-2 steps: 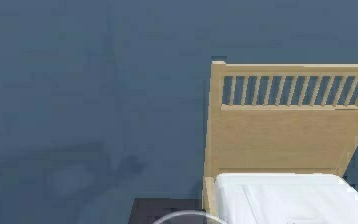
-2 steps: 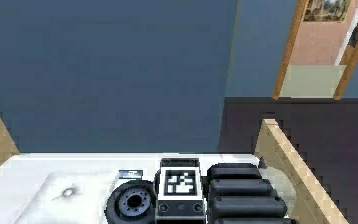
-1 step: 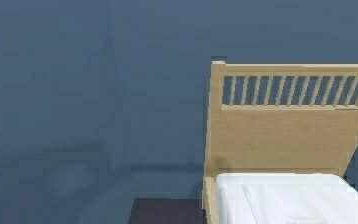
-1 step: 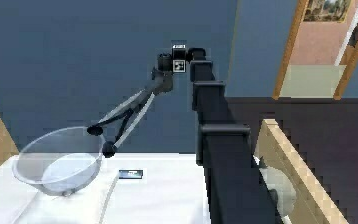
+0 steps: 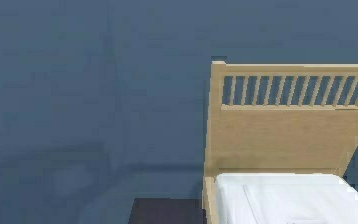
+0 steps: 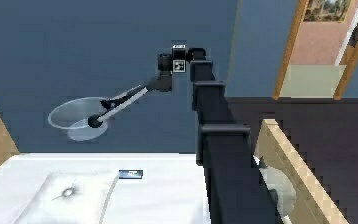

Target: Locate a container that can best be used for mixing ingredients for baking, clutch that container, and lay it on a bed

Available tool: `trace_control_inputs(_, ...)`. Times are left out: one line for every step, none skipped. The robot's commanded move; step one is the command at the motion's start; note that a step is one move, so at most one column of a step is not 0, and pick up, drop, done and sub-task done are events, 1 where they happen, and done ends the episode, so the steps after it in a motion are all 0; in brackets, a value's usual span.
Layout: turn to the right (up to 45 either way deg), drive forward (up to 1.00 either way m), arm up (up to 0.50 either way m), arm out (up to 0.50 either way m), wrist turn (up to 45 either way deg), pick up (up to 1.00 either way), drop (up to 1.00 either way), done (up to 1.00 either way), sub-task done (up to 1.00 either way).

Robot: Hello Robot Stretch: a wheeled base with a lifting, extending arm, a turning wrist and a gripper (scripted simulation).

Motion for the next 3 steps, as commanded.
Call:
trace_control_inputs(0.0,0.0,-0.32,0.0,0.0,0.0,0.0,0.0,0.0)
trace_control_inputs(0.0,0.0,-0.32,0.0,0.0,0.0,0.0,0.0,0.0)
trace_control_inputs(0.0,0.0,0.0,0.0,0.0,0.0,1.0,0.0,0.0)
